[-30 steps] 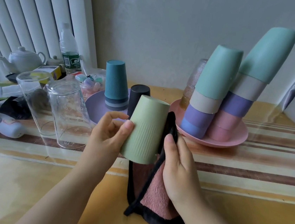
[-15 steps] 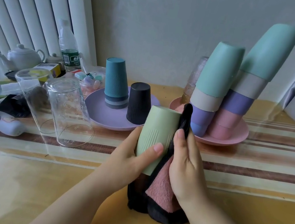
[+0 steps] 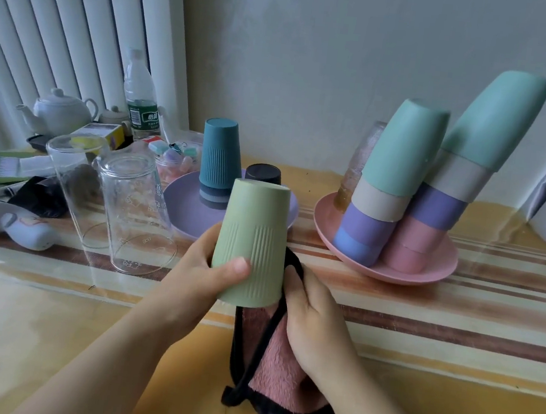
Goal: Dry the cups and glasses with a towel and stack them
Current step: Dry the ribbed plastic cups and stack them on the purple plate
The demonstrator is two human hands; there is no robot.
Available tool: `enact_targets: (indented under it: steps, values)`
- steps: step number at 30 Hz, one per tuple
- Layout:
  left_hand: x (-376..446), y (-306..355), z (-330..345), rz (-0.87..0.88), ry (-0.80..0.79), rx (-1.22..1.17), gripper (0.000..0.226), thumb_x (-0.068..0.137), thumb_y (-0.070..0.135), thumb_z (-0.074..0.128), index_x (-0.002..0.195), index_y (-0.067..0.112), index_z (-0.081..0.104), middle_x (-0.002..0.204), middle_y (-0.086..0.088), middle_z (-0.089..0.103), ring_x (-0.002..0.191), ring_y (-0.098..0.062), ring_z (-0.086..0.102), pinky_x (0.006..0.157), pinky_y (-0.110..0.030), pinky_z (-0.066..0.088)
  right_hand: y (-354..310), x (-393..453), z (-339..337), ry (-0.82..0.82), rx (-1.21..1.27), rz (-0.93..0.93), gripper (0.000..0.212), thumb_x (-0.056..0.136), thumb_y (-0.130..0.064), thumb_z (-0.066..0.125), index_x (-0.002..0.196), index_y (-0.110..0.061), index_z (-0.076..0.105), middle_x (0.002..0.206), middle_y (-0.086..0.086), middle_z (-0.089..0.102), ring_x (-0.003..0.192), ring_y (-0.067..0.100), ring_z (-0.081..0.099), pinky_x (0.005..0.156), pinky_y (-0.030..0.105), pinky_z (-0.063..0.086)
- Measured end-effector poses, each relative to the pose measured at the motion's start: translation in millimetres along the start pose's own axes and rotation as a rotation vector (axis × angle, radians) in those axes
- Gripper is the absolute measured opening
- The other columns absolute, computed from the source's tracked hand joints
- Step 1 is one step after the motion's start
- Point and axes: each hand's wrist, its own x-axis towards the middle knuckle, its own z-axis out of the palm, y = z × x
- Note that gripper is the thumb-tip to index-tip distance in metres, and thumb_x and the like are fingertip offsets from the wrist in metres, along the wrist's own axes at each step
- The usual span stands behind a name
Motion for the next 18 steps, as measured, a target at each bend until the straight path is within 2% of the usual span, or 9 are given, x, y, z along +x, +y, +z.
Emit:
enact_targets:
  steps: [3, 5, 7, 9, 12, 15, 18]
  values:
    - [-4.4, 4.1, 1.1, 0.005, 0.015, 0.166, 0.076, 0.049, 0.048, 0.085, 0.117, 0.026, 0.059, 0.105, 0.001, 0.072, 0.099, -0.019, 0.069, 0.076, -0.029, 0.056, 3.6, 4.0, -6.1, 0.026, 0.017, 0.070, 0.027, 0.100, -0.029, 0.038, 0.118, -0.031, 0.058, 0.112, -0.019, 0.063, 0.111, 0.005, 0.056, 0.092, 0.025, 0.043]
    - [-3.8, 5.7, 0.3, 0.023, 0.154, 0.220, 0.065, 0.052, 0.049, 0.076, 0.114, 0.034, 0.058, 0.110, 0.003, 0.067, 0.103, -0.016, 0.066, 0.078, -0.031, 0.056, 5.8, 5.3, -9.7, 0.081, -0.002, 0.071, 0.031, 0.099, -0.023, 0.042, 0.127, -0.033, 0.054, 0.118, -0.022, 0.060, 0.115, 0.003, 0.053, 0.093, 0.021, 0.039]
    - [0.7, 11.5, -0.9, 0.031, 0.281, 0.235, 0.059, 0.056, 0.053, 0.075, 0.110, 0.039, 0.057, 0.119, -0.003, 0.058, 0.107, -0.018, 0.062, 0.080, -0.033, 0.056, 7.5, 6.0, -11.5, 0.089, -0.026, 0.033, 0.038, 0.098, -0.015, 0.045, 0.132, -0.030, 0.051, 0.125, -0.020, 0.058, 0.117, -0.001, 0.050, 0.094, 0.013, 0.035]
    - [8.2, 21.5, -0.7, 0.055, 0.338, 0.266, 0.049, 0.068, 0.045, 0.080, 0.109, 0.034, 0.057, 0.114, -0.005, 0.060, 0.098, -0.010, 0.066, 0.074, -0.026, 0.057, 8.6, 6.1, -12.5, 0.071, -0.027, 0.005, 0.042, 0.096, -0.007, 0.047, 0.131, -0.030, 0.053, 0.123, -0.020, 0.058, 0.116, -0.004, 0.051, 0.089, 0.002, 0.033]
    - [23.1, 39.2, 1.2, 0.095, 0.440, 0.317, 0.024, 0.082, 0.028, 0.073, 0.102, 0.024, 0.060, 0.094, 0.001, 0.067, 0.077, -0.001, 0.066, 0.063, -0.013, 0.052, 9.2, 6.4, -13.7, 0.054, -0.024, 0.007, 0.044, 0.095, -0.003, 0.048, 0.128, -0.032, 0.056, 0.110, -0.029, 0.057, 0.109, -0.006, 0.052, 0.079, -0.006, 0.031]
    - [46.9, 57.7, -7.1, 0.123, 0.520, 0.381, 0.026, 0.083, 0.025, 0.074, 0.103, 0.015, 0.062, 0.089, 0.004, 0.067, 0.068, 0.006, 0.064, 0.060, -0.010, 0.050, 10.6, 6.5, -15.3, 0.052, -0.002, 0.022, 0.042, 0.095, -0.005, 0.047, 0.128, -0.030, 0.056, 0.110, -0.028, 0.057, 0.111, -0.004, 0.052, 0.080, -0.005, 0.032]
    - [77.7, 89.8, -16.8, 0.171, 0.565, 0.435, 0.049, 0.079, 0.021, 0.078, 0.119, 0.005, 0.055, 0.096, 0.000, 0.064, 0.079, -0.006, 0.065, 0.067, -0.017, 0.057, 13.5, 5.5, -13.9, 0.057, -0.019, 0.024, 0.038, 0.096, -0.011, 0.047, 0.128, -0.030, 0.055, 0.118, -0.019, 0.061, 0.116, 0.003, 0.054, 0.088, 0.010, 0.037]
